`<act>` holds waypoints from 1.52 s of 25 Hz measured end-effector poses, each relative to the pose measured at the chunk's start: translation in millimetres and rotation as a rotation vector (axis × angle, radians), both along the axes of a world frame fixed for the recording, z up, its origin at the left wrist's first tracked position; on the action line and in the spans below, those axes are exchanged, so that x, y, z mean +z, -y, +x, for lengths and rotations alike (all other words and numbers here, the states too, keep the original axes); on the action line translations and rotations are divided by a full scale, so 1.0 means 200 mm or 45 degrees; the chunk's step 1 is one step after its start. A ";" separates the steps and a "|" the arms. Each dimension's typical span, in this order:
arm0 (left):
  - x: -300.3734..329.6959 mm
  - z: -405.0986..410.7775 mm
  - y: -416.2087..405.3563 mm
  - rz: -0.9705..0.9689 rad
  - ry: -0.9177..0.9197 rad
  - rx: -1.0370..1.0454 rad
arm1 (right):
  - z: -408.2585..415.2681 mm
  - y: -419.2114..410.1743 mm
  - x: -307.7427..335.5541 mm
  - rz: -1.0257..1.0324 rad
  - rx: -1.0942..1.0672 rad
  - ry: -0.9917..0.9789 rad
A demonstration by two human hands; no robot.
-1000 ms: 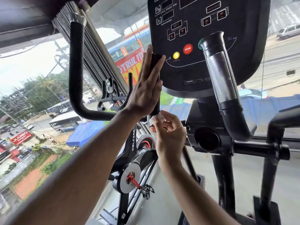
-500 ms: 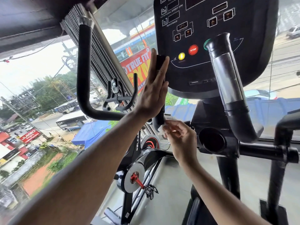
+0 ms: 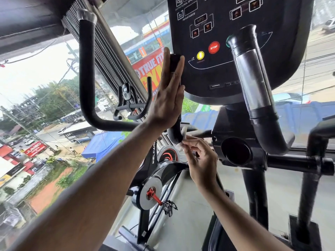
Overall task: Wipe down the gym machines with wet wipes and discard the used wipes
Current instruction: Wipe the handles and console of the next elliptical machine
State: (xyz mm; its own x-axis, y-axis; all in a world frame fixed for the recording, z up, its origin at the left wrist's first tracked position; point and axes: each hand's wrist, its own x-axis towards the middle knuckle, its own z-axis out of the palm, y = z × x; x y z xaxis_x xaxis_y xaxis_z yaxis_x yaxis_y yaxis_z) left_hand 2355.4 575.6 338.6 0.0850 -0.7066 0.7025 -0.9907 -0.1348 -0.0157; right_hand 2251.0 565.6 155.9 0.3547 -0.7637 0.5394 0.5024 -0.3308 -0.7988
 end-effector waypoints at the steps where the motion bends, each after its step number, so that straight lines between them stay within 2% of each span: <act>1: 0.00 0.00 0.00 -0.002 0.004 0.010 | 0.01 0.04 -0.03 -0.008 -0.028 -0.062; 3: -0.01 0.00 0.00 -0.008 0.010 0.034 | 0.04 0.11 -0.07 0.034 -0.042 -0.162; 7: -0.01 -0.04 0.00 -0.027 -0.044 0.014 | 0.06 0.09 0.03 0.074 0.078 -0.145; 10: 0.00 -0.08 0.00 -0.022 -0.079 -0.040 | 0.01 0.02 0.03 -0.156 0.003 -0.074; 13: -0.01 -0.07 -0.01 -0.032 -0.070 -0.029 | 0.08 0.11 -0.06 -0.281 -0.159 -0.147; 17: -0.02 -0.04 0.00 -0.040 -0.043 0.020 | 0.19 0.27 -0.07 -0.184 -0.121 -0.363; 23: -0.01 -0.06 0.00 -0.047 -0.068 -0.025 | 0.08 0.07 -0.11 -0.169 -0.158 -0.220; 27: -0.01 -0.05 0.00 -0.056 -0.066 -0.011 | 0.20 0.24 -0.25 -0.130 -0.145 -0.473; 30: -0.02 -0.04 0.00 -0.055 -0.053 -0.041 | 0.22 0.35 -0.21 -0.005 -0.027 -0.540; 35: -0.03 -0.01 0.01 -0.065 -0.029 -0.021 | 0.15 0.13 -0.15 -0.141 -0.111 -0.343; 38: -0.03 -0.01 0.01 -0.058 -0.034 -0.031 | 0.22 0.22 -0.18 -0.132 -0.106 -0.545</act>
